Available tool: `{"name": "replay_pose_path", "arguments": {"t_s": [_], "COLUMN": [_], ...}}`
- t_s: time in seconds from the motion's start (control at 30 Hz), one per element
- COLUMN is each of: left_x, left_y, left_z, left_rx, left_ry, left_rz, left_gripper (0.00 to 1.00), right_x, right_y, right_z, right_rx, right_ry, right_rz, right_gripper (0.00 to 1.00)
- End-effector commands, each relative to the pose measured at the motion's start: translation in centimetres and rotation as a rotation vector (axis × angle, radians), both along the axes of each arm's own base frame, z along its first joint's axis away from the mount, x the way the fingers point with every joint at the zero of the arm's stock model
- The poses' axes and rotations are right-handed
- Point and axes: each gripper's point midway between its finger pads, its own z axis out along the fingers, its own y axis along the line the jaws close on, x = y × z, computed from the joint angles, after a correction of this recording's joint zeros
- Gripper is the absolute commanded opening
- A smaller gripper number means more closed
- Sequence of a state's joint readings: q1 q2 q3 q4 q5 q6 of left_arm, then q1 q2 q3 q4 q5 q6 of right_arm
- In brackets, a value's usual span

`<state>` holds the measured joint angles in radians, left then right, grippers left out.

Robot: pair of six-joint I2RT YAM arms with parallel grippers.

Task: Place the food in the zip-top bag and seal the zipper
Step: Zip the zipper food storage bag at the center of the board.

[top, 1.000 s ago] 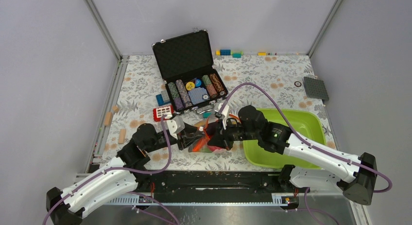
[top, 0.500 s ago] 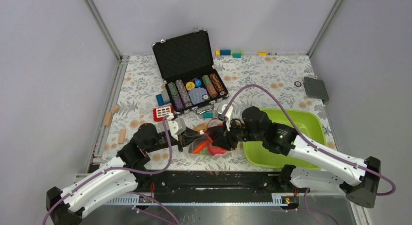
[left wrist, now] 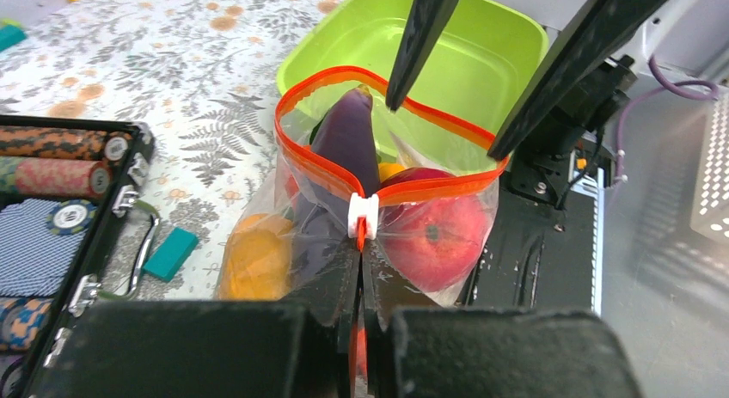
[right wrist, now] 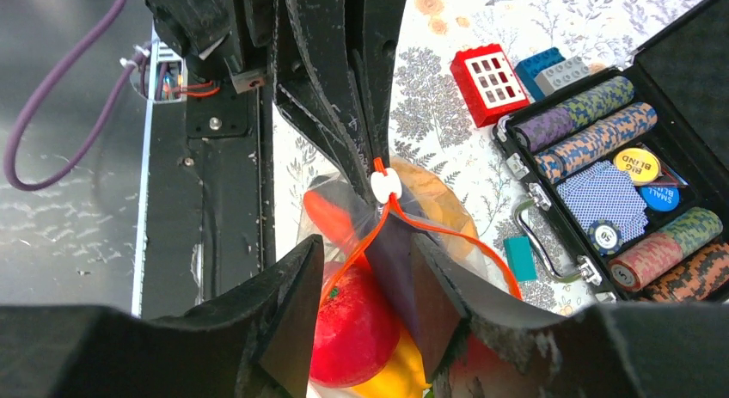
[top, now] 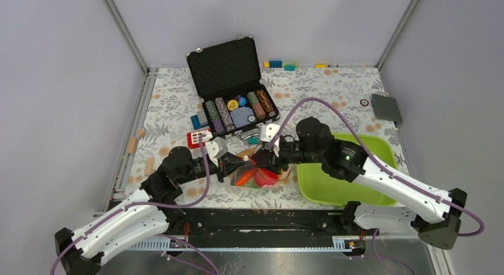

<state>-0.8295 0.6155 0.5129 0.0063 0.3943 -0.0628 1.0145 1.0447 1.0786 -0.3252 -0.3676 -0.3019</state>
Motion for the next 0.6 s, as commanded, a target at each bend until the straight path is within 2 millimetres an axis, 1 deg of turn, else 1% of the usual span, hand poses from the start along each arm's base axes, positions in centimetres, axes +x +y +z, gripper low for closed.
{"name": "replay_pose_path", "arguments": {"t_s": [0.0,0.07,0.17,0.3,0.47,0.57], "left_x": [0.9,0.5,-0.4,-1.4,-1.0,-1.2], "left_y": [0.5,0.3,0.2,0.1,0.2,0.0], "left_z": [3.1,2.8,2.5,2.7,2.7,2.5], "left_rx": [-0.086,-0.081,-0.082,-0.084,-0.074,-0.060], "left_ry": [-0.056,-0.070,-0.100,-0.125,-0.118,-0.105], "left_rz": [0.069,0.038,-0.013,-0.068,-0.048,-0.069], "left_gripper": [0.00,0.00,0.00,0.00,0.00,0.00], "right_x": [-0.1,-0.4,0.5,0.4,-0.7,-0.6], "right_y": [1.5,2.0,2.6,2.8,3.6,4.1], "right_z": [0.7,0.4,0.3,-0.1,-0.6,-0.6], "right_rx": [-0.030,-0.042,-0.058,-0.088,-0.092,-0.093], "right_ry": [-0.071,-0.069,-0.084,-0.104,-0.059,-0.021], "right_rz": [0.114,0.157,0.141,0.188,0.266,0.258], "right_gripper": [0.48,0.48,0.48,0.47,0.45,0.43]}}
